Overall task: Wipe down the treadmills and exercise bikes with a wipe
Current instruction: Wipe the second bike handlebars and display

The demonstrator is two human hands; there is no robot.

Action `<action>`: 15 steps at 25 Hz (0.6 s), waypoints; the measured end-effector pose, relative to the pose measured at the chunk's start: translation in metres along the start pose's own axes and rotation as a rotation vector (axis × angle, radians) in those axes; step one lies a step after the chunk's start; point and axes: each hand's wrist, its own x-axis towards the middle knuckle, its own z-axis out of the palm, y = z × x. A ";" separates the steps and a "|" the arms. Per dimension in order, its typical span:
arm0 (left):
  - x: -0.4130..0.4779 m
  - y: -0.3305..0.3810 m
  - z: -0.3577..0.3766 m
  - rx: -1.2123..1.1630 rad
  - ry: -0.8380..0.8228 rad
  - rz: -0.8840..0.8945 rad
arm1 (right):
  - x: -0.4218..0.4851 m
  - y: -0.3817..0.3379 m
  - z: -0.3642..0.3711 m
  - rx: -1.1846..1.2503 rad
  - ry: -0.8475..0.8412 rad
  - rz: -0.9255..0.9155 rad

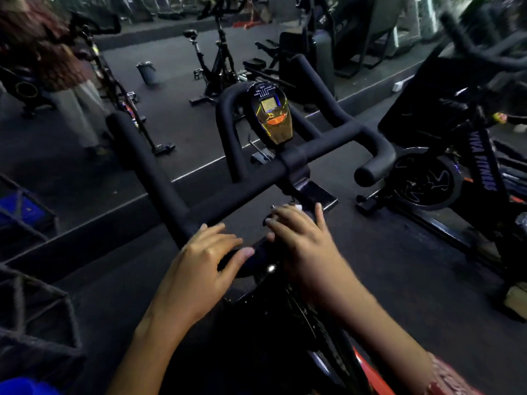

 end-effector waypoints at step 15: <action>-0.018 -0.051 -0.002 -0.116 0.042 0.307 | -0.039 -0.057 0.046 -0.037 0.027 -0.038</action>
